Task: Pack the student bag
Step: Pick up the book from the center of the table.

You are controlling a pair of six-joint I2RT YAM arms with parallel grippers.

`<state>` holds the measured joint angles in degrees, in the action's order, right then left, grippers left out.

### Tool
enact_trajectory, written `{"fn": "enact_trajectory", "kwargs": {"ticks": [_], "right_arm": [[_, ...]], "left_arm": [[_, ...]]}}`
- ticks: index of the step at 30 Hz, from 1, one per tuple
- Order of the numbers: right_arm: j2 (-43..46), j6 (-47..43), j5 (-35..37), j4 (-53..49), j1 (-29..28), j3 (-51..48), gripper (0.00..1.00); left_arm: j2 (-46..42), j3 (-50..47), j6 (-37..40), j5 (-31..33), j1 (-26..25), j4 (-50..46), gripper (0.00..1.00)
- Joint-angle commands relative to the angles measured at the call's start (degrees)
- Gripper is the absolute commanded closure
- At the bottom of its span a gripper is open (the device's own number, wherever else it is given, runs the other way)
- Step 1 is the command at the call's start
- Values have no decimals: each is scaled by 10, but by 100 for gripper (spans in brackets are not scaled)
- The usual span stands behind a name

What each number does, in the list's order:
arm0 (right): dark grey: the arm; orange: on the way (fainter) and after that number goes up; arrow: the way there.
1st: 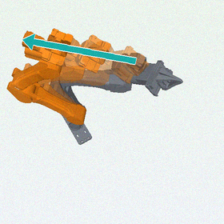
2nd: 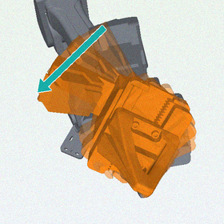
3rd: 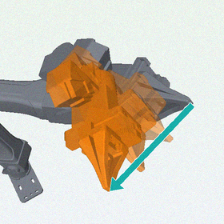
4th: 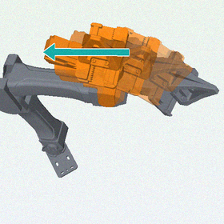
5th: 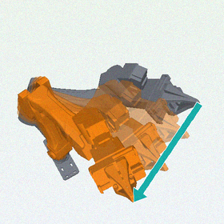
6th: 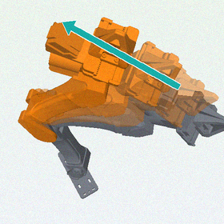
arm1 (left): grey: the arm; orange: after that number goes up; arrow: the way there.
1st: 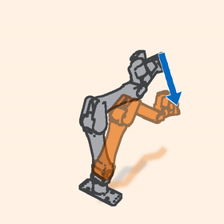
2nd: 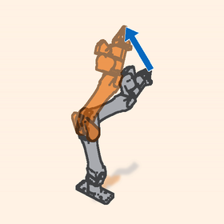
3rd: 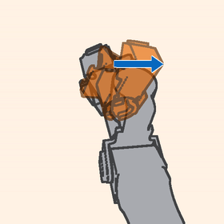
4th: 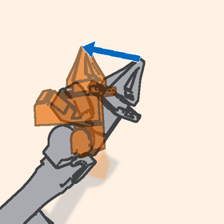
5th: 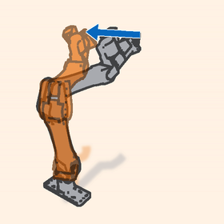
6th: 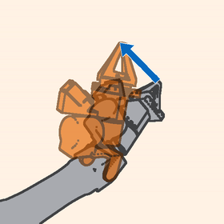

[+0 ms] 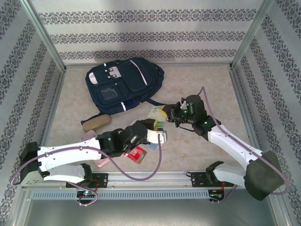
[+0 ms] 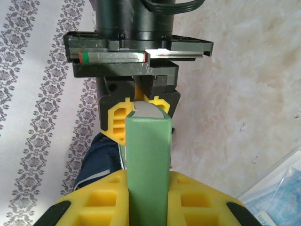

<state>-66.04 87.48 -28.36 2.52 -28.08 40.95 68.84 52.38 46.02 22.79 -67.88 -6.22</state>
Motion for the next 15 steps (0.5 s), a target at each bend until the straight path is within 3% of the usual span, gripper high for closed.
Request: {"fn": "enact_trajectory", "kwargs": {"ticks": [1,4,7,12,15], "right_arm": [[20,-22,0,16,25,5,100],[51,-63,17,-43,73,7,100],[93,-143,72,-111,110,19,100],[126,-276,159,-188,135,39,100],[138,-326,212,-199,139,22,100]], "left_arm": [[14,-7,33,13,-14,28,57],[14,-6,17,2,-9,35,41],[21,35,-63,-50,29,-4,29],[65,143,-251,-207,136,-79,24],[107,212,-396,-261,217,-93,20]]}}
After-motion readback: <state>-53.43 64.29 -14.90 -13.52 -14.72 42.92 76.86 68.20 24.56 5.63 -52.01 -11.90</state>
